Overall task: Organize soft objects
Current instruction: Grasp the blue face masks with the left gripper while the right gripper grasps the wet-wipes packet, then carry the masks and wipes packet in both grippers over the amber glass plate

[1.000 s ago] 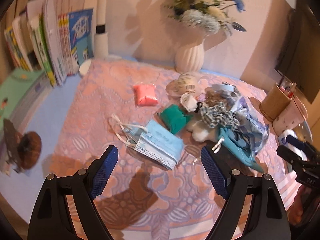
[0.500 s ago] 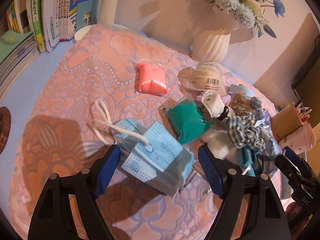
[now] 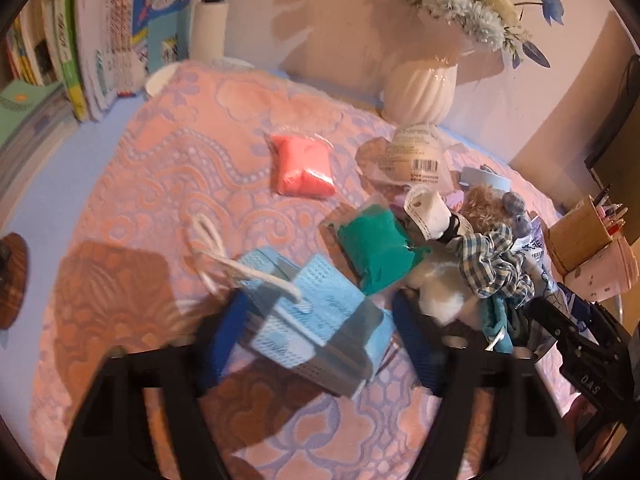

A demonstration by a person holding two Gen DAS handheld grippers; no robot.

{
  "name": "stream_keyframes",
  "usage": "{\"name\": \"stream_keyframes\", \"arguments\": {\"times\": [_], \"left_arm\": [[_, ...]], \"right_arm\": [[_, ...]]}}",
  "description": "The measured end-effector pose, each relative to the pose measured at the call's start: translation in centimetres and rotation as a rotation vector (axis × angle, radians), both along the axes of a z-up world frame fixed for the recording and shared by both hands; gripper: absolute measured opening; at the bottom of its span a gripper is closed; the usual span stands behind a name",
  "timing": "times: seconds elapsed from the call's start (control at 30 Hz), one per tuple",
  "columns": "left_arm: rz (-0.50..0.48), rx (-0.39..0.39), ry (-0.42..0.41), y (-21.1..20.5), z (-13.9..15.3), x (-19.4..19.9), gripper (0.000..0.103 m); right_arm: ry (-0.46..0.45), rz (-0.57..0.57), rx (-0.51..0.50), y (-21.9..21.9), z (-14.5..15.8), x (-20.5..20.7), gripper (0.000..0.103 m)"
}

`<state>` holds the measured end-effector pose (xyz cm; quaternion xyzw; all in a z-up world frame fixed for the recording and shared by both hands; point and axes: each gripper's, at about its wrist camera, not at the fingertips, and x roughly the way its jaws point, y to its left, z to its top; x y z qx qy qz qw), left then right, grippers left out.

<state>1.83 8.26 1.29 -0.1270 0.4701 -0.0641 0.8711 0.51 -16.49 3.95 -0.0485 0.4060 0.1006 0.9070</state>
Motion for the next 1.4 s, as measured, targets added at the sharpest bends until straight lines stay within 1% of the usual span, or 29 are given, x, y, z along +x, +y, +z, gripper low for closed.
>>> {"name": "stream_keyframes", "arguments": {"times": [0.03, 0.07, 0.13, 0.2, 0.37, 0.43, 0.5, 0.63, 0.73, 0.83, 0.93, 1.0, 1.07, 1.2, 1.4], "left_arm": [[-0.013, -0.011, 0.009, -0.2, -0.3, 0.2, 0.028], [-0.023, -0.012, 0.010, -0.4, -0.5, 0.3, 0.021], [-0.022, 0.012, -0.002, -0.7, -0.4, 0.1, 0.012], [-0.022, -0.004, -0.033, -0.5, 0.3, -0.4, 0.010], [-0.037, -0.050, -0.097, 0.2, 2.5, -1.9, 0.009], [-0.042, -0.071, -0.119, 0.4, 3.4, -2.5, 0.009], [-0.053, -0.100, -0.148, 0.5, 4.4, -3.0, 0.009], [-0.076, -0.103, -0.183, -0.2, 5.9, -3.8, 0.009], [-0.098, -0.102, -0.214, -1.3, 7.2, -4.2, 0.009], [-0.149, -0.098, -0.258, -3.4, 9.1, -4.3, 0.009], [-0.205, -0.095, -0.290, -6.0, 10.8, -4.0, 0.008], [-0.260, -0.090, -0.306, -8.5, 11.8, -3.6, 0.008], [-0.307, -0.087, -0.314, -10.6, 12.3, -3.5, 0.009], [-0.429, -0.086, -0.316, -16.5, 13.2, -3.4, 0.009], [-0.595, -0.095, -0.299, -24.1, 13.4, -4.2, 0.009]], "right_arm": [[-0.005, 0.002, -0.011, 0.2, 0.0, -0.1, 0.054], [-0.010, 0.003, -0.021, 0.4, 0.1, -0.3, 0.052], [-0.020, 0.003, -0.032, 0.5, 0.2, -0.6, 0.050], [-0.023, -0.004, -0.028, 0.3, 0.4, -0.8, 0.048], [-0.044, -0.059, 0.042, -1.6, 1.7, -1.3, 0.046], [-0.062, -0.081, 0.085, -2.7, 2.7, -1.7, 0.046], [-0.080, -0.094, 0.106, -3.5, 3.7, -2.2, 0.046], [-0.116, -0.130, 0.127, -4.9, 5.3, -3.5, 0.046], [-0.123, -0.159, 0.141, -5.9, 5.7, -4.2, 0.046], [-0.113, -0.196, 0.146, -7.1, 5.6, -4.4, 0.046], [-0.084, -0.232, 0.176, -8.7, 5.6, -4.6, 0.046], [-0.069, -0.258, 0.181, -9.6, 5.7, -4.8, 0.046], [-0.062, -0.279, 0.185, -10.8, 6.1, -5.4, 0.046], [-0.034, -0.318, 0.199, -13.3, 6.5, -6.8, 0.046], [0.001, -0.403, 0.201, -17.9, 6.3, -8.8, 0.046]]}}
